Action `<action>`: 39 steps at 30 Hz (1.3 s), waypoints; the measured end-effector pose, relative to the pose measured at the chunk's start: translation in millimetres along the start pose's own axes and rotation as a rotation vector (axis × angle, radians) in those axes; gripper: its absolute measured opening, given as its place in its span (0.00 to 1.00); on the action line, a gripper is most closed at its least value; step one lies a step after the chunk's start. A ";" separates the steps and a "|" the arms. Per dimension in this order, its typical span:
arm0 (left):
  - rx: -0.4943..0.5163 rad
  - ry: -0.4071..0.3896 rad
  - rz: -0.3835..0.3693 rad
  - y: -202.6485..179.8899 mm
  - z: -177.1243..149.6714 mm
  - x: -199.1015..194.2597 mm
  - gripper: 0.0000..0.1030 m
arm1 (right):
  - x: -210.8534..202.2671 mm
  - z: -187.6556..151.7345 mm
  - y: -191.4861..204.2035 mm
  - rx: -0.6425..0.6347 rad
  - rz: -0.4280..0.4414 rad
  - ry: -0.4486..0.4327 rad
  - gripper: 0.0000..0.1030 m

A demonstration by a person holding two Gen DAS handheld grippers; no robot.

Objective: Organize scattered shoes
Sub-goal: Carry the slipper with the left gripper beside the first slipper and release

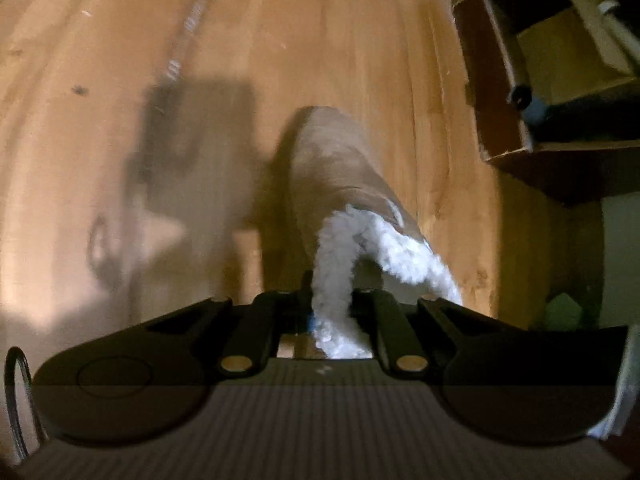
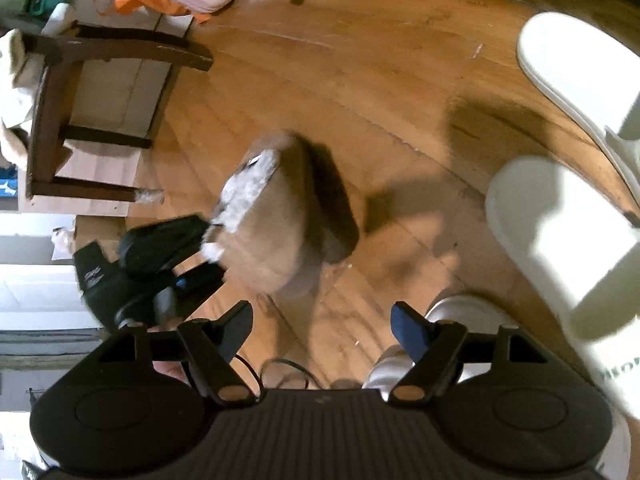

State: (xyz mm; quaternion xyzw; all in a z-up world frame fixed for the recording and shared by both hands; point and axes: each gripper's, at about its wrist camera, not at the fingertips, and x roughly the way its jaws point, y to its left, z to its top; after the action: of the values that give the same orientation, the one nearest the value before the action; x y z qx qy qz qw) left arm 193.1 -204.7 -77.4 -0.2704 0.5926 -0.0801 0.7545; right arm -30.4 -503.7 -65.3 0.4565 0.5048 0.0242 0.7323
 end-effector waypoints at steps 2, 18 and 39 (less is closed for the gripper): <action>0.019 -0.023 -0.015 16.0 -3.3 -35.5 0.06 | -2.5 -9.4 12.5 -0.023 0.014 0.020 0.75; -0.064 -0.165 0.070 277.5 -99.7 -282.5 0.09 | 81.2 -202.1 167.7 -0.516 0.022 0.397 0.77; -0.242 0.022 0.038 448.1 -184.6 -260.7 0.87 | 185.2 -414.7 257.1 -1.084 -0.082 0.565 0.77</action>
State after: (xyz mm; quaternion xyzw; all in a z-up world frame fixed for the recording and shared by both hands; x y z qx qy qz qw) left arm -143.7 229.4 -108.9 -0.3470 0.6113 0.0034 0.7112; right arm -146.2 5.0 -50.4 -0.0246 0.6123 0.3695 0.6985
